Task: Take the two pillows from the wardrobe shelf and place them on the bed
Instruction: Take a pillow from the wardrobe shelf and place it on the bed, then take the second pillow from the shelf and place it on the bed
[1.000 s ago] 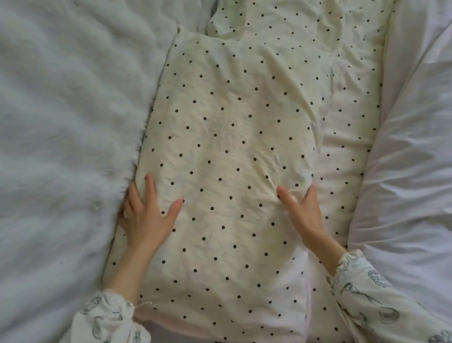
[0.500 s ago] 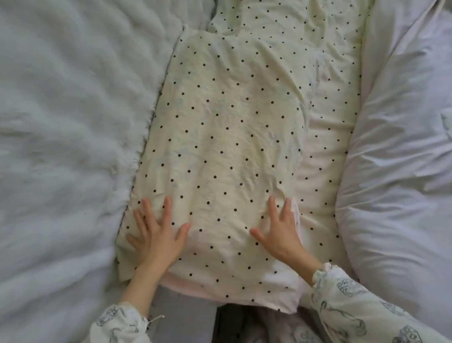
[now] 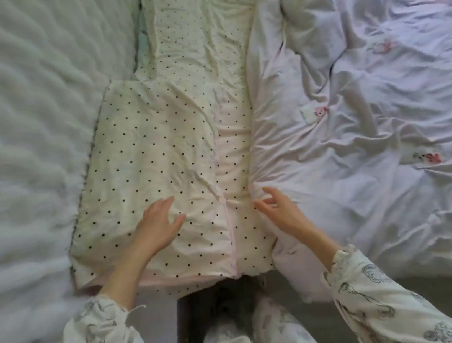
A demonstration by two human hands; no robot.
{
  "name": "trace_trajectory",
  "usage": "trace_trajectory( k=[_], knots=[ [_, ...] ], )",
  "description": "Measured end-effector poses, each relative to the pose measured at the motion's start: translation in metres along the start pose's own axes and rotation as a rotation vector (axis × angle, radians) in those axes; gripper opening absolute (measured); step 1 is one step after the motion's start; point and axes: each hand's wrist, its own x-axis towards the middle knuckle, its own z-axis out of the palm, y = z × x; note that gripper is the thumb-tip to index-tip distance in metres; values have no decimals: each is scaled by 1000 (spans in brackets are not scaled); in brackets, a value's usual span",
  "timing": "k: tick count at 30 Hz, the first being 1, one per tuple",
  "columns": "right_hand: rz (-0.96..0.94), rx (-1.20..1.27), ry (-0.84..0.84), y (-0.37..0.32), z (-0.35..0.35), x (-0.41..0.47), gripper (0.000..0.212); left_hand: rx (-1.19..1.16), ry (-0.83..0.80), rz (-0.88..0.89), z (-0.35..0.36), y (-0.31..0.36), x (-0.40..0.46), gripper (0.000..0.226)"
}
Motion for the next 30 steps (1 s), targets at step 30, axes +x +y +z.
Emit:
trace_trajectory(
  k=[30],
  knots=[
    [238,766,1190,416,-480,-337,33,146,-328,1256,285,760,-160,37]
  ],
)
